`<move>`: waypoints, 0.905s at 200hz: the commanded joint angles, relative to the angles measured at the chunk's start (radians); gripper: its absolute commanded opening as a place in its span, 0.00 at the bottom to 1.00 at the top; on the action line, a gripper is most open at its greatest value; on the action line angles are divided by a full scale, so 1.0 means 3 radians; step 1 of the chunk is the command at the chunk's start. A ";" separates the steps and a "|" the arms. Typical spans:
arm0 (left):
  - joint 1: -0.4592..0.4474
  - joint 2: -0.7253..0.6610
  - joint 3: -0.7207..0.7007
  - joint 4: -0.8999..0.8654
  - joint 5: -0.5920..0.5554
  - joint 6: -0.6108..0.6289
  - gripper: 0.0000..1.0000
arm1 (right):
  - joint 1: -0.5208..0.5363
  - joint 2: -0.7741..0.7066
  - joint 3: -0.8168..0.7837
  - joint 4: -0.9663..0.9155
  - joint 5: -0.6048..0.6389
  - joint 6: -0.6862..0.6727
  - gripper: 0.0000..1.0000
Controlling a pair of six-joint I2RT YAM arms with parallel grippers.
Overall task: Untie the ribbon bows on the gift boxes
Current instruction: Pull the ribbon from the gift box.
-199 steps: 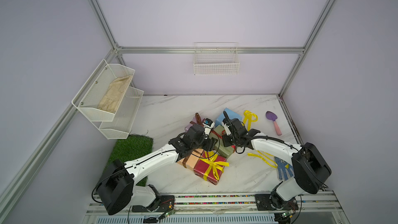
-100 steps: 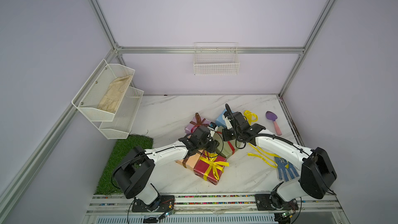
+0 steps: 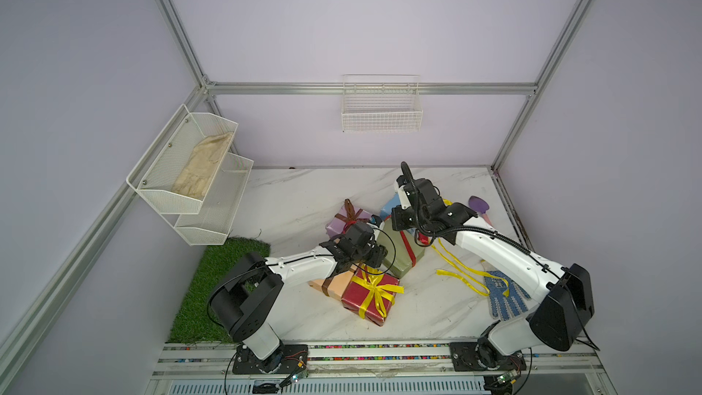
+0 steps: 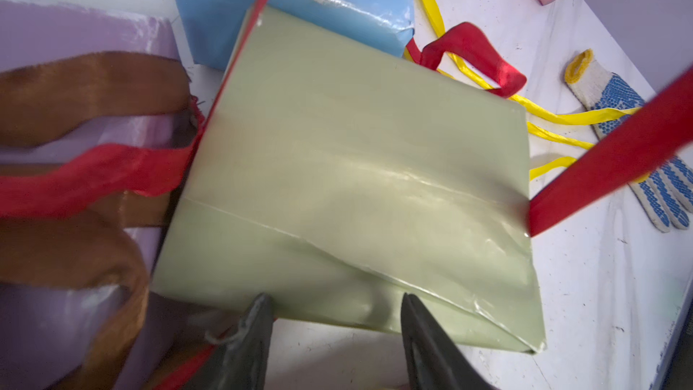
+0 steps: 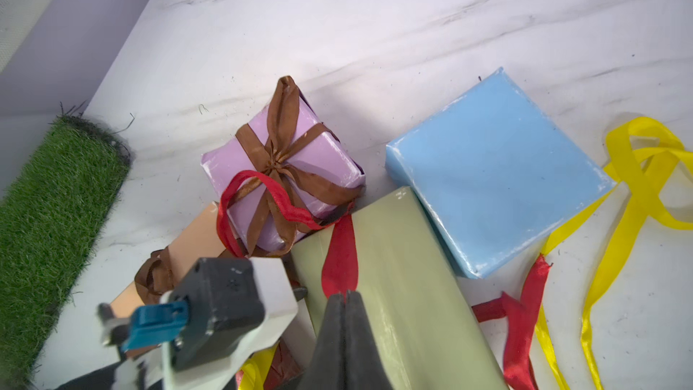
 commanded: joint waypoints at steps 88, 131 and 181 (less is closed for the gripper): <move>-0.0006 0.0227 0.0420 -0.0115 -0.0200 -0.0167 0.56 | 0.0023 -0.0154 0.0986 -0.0415 0.0133 -0.0373 0.00; -0.0005 0.0259 0.0473 -0.0157 -0.0217 -0.0172 0.56 | 0.0021 -0.0180 0.1352 -0.0447 0.0214 -0.0526 0.00; -0.0005 0.0294 0.0467 -0.0164 -0.0253 -0.0183 0.56 | 0.0023 -0.0170 0.1845 -0.0432 0.0212 -0.0754 0.00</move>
